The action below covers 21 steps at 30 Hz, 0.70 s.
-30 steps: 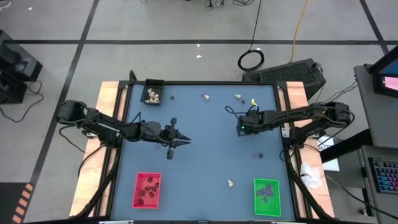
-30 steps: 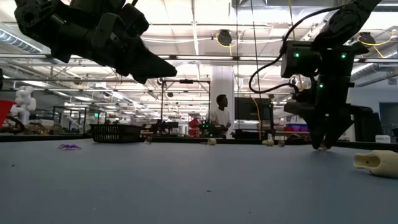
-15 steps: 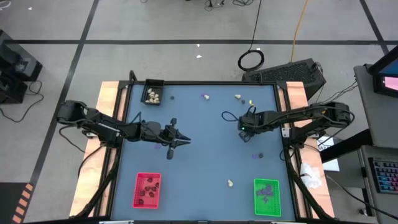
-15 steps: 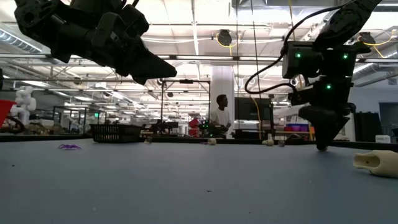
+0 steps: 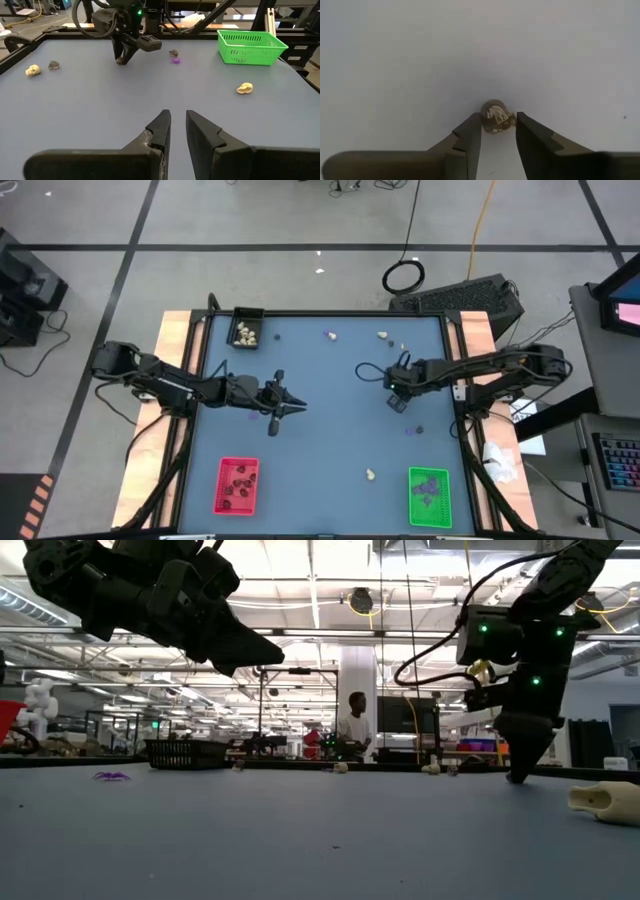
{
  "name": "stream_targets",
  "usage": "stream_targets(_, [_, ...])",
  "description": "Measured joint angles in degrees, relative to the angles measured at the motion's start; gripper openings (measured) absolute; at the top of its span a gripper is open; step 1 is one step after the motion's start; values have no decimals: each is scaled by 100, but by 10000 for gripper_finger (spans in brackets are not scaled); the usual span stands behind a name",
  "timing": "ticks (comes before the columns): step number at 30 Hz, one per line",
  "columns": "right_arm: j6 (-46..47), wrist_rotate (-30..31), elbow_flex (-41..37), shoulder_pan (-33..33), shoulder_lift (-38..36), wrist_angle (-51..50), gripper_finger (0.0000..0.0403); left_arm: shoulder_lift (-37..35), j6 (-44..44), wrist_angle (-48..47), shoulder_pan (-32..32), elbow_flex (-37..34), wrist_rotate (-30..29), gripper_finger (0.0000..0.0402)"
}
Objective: Sort Halloween decoration
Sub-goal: Put the black skull toy into the red bin
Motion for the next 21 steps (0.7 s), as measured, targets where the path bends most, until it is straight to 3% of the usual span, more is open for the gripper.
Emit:
stream_targets(11, [-1101, -66, -112, -4, 6, 394, 96, 0, 0, -2, 0, 0, 0, 54])
stream_targets(21, [-532, -419, -122, 127, 18, 943, 82, 0, 0, -131, 0, 0, 0, 54])
